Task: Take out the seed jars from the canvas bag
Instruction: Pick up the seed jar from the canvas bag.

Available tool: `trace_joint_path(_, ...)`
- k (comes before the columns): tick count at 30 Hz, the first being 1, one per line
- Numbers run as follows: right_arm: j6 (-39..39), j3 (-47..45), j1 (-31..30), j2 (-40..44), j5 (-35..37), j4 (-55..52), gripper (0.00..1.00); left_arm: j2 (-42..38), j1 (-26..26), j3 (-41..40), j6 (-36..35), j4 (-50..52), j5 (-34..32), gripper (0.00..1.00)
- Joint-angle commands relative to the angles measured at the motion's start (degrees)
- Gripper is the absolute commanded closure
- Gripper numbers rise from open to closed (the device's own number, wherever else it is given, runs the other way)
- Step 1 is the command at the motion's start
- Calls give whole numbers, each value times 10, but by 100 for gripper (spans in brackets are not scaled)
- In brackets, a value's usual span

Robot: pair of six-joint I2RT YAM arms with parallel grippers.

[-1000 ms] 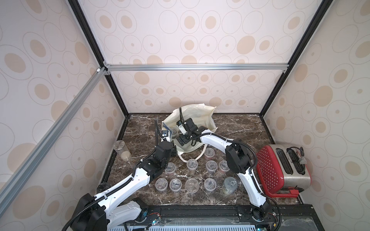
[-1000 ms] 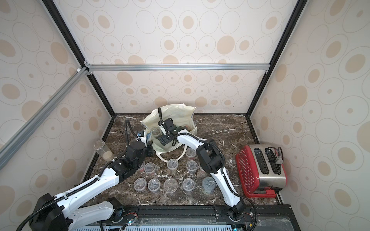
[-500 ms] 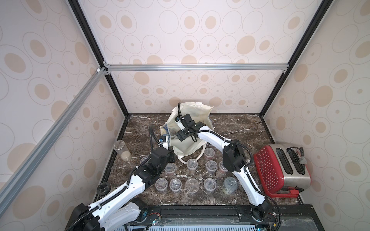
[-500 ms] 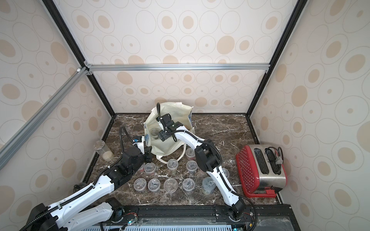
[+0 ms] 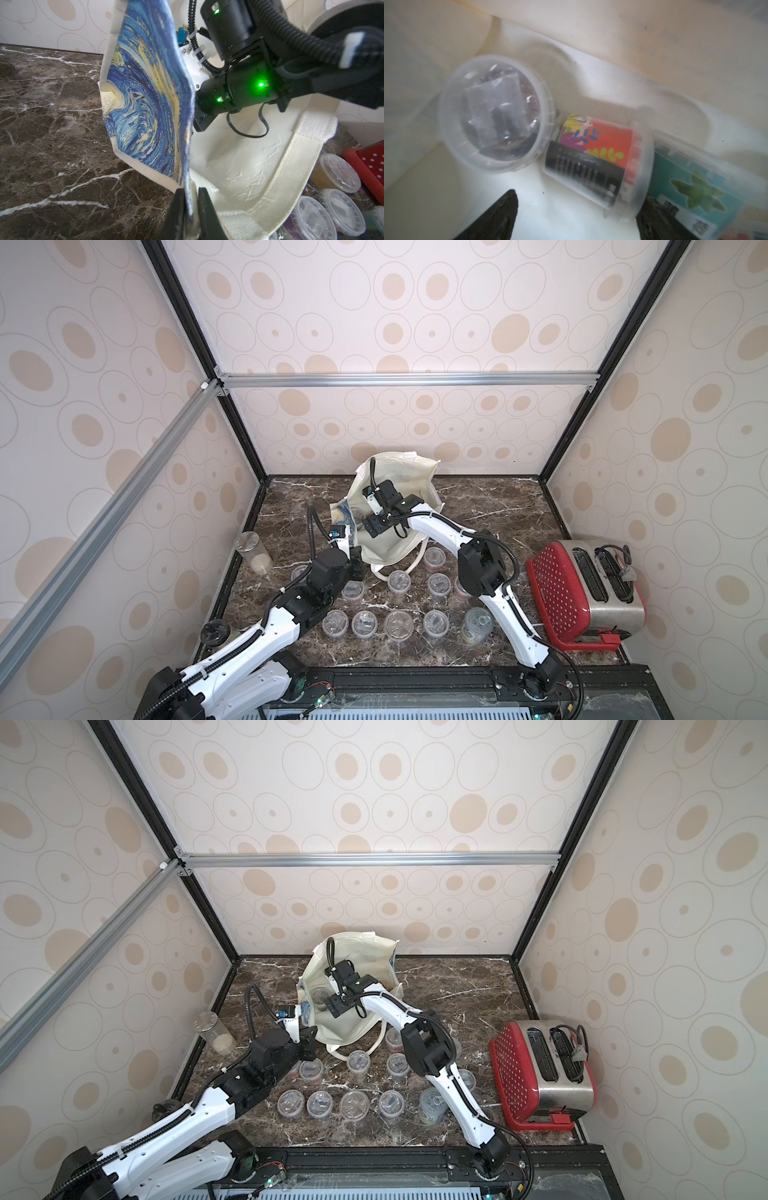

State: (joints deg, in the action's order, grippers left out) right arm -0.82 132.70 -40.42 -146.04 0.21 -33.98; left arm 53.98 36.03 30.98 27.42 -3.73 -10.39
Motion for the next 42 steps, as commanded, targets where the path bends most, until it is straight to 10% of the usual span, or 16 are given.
trace_joint_path(1, -25, 31, 2, -31, 21, -25, 10, -7, -2, 2, -6, 6, 27, 86)
trace_joint_path(11, -50, 55, 2, -41, 100, -35, 15, -22, -2, 4, -9, 10, 25, 86)
trace_joint_path(29, 26, -213, 3, 183, -25, 147, 30, -10, -2, 60, -11, 45, 0, 82)
trace_joint_path(42, 55, -412, 6, 388, -51, 220, 28, 128, -66, 271, -28, 178, 44, 73)
